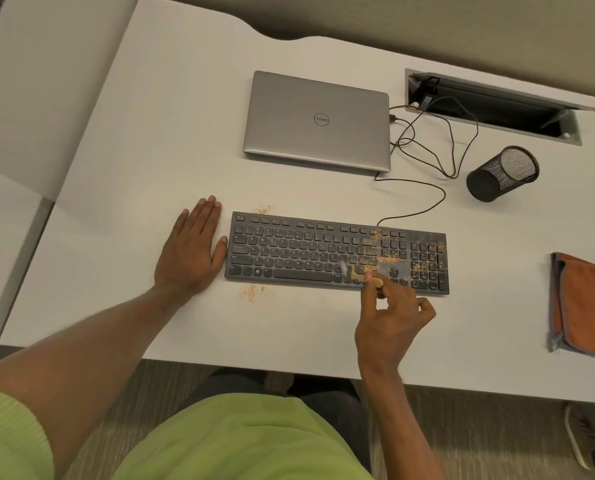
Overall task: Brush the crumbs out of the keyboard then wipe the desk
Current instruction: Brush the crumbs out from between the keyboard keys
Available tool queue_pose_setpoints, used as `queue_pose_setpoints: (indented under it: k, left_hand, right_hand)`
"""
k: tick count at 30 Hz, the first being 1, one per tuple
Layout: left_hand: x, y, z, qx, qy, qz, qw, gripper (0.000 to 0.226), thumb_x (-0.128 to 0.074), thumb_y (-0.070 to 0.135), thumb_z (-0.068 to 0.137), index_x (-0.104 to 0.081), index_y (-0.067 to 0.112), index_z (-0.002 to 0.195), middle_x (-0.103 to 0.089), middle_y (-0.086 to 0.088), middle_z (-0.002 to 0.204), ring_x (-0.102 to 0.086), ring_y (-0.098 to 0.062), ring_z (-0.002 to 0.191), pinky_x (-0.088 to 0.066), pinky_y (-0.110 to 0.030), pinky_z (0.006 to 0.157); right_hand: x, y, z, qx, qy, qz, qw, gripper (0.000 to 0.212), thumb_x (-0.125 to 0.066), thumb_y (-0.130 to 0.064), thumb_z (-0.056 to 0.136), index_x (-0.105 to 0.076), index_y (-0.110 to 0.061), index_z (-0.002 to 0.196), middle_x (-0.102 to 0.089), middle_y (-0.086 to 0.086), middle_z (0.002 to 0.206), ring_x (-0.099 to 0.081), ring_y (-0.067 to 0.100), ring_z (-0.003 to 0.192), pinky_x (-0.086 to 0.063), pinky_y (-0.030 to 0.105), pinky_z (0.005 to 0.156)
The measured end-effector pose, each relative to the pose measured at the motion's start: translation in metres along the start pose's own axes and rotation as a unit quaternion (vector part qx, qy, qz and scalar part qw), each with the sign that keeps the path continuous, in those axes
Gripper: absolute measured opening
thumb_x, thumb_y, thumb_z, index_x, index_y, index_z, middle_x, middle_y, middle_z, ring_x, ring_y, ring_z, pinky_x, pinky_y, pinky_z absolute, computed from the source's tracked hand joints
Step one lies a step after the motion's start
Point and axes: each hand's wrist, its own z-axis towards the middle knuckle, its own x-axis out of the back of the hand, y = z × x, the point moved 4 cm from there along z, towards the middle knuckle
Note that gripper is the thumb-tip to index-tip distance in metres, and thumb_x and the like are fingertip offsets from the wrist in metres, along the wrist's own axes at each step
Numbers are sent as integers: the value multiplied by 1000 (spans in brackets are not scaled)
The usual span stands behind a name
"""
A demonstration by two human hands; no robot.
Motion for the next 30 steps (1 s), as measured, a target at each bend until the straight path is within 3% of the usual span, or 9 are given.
queue_pose_setpoints:
  k: [4,9,12,16,21,25,30]
  left_hand:
    - [-1,0,1,0,-4,3,1000,70,-27,43,110,-16,12,171,-16,-4,179,-9,-15,166,-8,-41,135]
    - [-1,-1,1,2,-7,4,1000,69,-25,44,110,-14,13,172,-13,-3,179,-6,-13,166,-7,-40,135]
    - [-1,0,0,0,-8,3,1000,69,-25,44,110,-14,13,172,-13,-3,179,-6,-14,166,-8,-41,135]
    - [-1,-1,1,-1,-7,3,1000,69,-25,44,110,-14,13,172,-14,-3,179,-7,-14,166,-8,-41,135]
    - [-1,-1,0,1,-8,3,1000,69,-25,43,110,-14,13,172,-13,-3,179,-6,-14,166,-7,-40,135]
    - [-1,-1,0,1,-11,1,1000,70,-26,44,110,-13,13,172,-13,-3,179,-6,-14,166,-9,-42,135]
    - [-1,-1,0,4,-11,0,1000,70,-25,44,110,-13,14,172,-13,-2,179,-6,-14,166,-8,-41,135]
  right_hand:
    - [5,-1,-3,12,19,10,1000,6,-77,-14,94,-76,-14,100,-61,-14,85,-42,-21,106,-41,61,92]
    - [1,1,1,26,19,7,999,13,-72,-25,98,-77,-22,110,-72,-11,93,-49,-13,98,-35,50,98]
    - [-1,5,-6,23,12,-3,1000,12,-74,-20,97,-77,-22,108,-68,-14,90,-48,-13,97,-36,51,96]
    - [5,6,-15,27,3,-22,999,8,-76,-15,95,-76,-18,102,-66,-13,84,-46,-1,87,-37,53,93]
    - [10,-1,-10,18,29,6,999,7,-75,-18,96,-76,-18,102,-62,-16,84,-49,-12,96,-34,49,94]
    - [6,4,-11,9,19,5,1000,14,-71,-26,98,-78,-19,108,-68,-11,85,-51,0,89,-34,47,96]
    - [10,11,-24,14,9,-17,1000,5,-76,-16,94,-77,-17,99,-63,-14,81,-51,4,85,-33,44,95]
